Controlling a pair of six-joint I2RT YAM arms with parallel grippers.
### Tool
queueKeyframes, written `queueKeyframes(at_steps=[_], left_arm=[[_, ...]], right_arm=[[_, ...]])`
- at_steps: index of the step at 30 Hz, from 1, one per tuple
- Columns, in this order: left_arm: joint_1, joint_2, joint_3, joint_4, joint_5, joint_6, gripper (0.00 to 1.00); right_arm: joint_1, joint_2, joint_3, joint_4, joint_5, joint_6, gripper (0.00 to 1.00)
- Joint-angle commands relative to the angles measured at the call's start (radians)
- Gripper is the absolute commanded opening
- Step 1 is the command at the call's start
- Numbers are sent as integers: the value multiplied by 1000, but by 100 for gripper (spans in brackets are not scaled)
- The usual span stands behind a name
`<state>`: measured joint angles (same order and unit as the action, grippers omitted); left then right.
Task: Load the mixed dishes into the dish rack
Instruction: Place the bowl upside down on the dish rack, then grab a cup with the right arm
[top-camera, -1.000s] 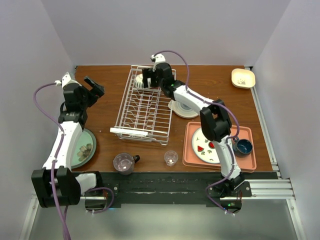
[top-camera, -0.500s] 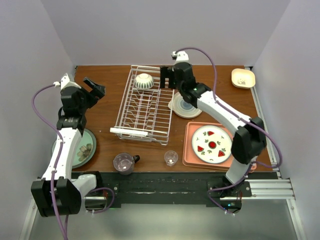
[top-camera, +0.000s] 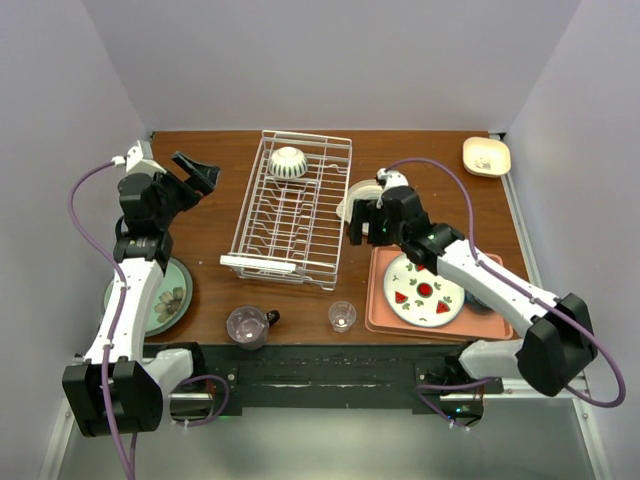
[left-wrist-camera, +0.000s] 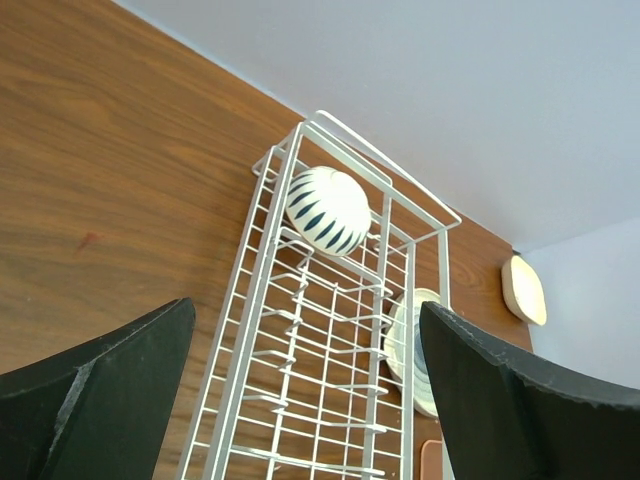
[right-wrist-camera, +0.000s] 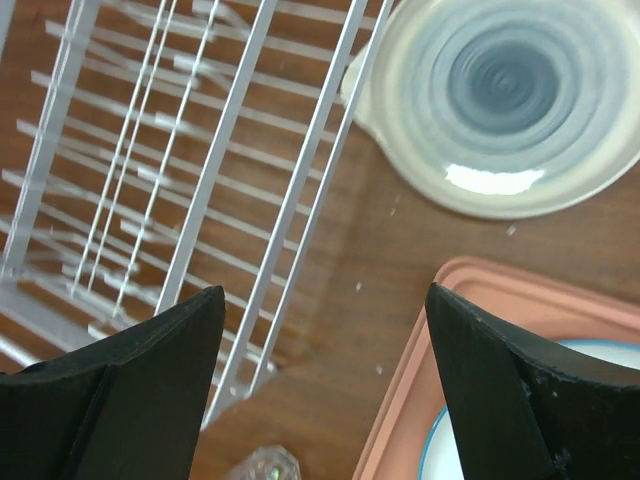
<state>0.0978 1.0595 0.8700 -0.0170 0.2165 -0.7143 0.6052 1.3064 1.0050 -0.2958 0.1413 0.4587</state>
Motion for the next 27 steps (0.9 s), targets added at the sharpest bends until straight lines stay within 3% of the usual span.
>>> queueKeyframes(at_steps=[1, 6, 10, 15, 19, 27], left_arm=[[5, -6, -3, 58, 55, 6, 100], [5, -4, -5, 64, 53, 3, 100], [6, -1, -6, 72, 49, -5, 100], [5, 3, -3, 77, 43, -7, 100], [6, -1, -3, 71, 35, -4, 100], [5, -16, -8, 54, 29, -1, 100]], right_arm=[[22, -58, -61, 12, -138, 5, 82], [138, -110, -105, 79, -255, -63, 81], [318, -116, -155, 165, -215, -32, 81], [438, -96, -279, 440, -183, 73, 77], [586, -49, -333, 546, -65, 54, 76], [714, 40, -402, 788, 47, -21, 75]])
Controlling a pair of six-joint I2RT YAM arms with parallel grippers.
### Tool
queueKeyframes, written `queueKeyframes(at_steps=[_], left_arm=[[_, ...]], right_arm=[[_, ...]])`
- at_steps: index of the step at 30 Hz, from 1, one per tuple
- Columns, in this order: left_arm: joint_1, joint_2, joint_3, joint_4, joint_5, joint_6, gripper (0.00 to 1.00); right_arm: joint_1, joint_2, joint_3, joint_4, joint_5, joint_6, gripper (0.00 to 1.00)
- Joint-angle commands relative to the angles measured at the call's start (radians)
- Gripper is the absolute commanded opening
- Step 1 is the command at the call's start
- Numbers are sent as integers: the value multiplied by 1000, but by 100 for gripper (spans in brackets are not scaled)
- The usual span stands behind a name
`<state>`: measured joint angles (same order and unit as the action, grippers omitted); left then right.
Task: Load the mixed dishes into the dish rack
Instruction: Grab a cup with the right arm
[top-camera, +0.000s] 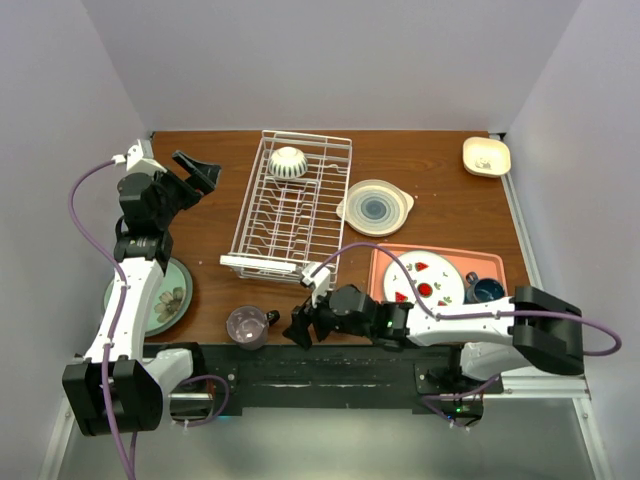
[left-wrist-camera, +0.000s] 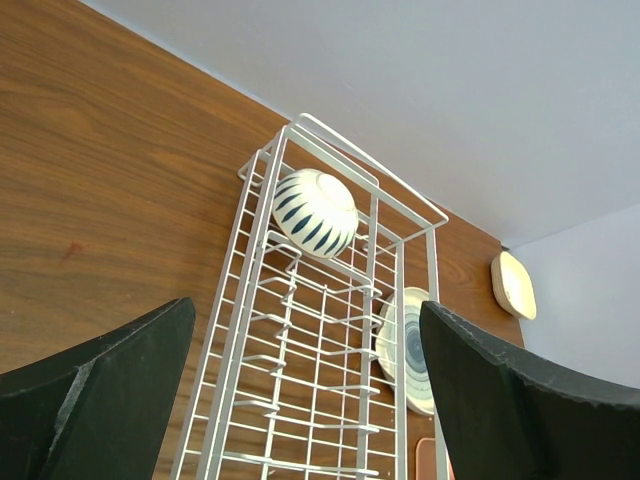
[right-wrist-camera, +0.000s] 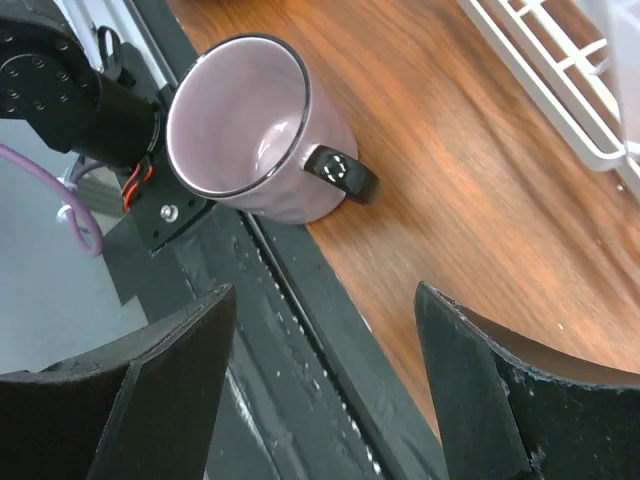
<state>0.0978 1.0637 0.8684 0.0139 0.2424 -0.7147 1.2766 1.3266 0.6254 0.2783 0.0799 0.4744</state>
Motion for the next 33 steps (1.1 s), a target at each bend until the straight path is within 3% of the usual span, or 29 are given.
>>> queueKeyframes(at_steps=[1, 4, 11, 18, 25, 33], left_arm=[[5, -21, -5, 20, 3, 0, 100], [5, -21, 4, 14, -2, 3, 100], [5, -24, 23, -47, -63, -3, 100], [5, -27, 40, -104, -89, 3, 100], [5, -41, 26, -141, -91, 21, 100], [5, -73, 21, -167, -103, 37, 100]], right_arm=[[52, 28, -20, 223, 133, -36, 75], [70, 77, 14, 190, 243, 33, 75], [125, 226, 161, -23, 398, 367, 71], [305, 267, 298, -119, 668, 458, 71], [308, 359, 396, -244, 707, 527, 71], [308, 444, 474, -307, 748, 606, 61]])
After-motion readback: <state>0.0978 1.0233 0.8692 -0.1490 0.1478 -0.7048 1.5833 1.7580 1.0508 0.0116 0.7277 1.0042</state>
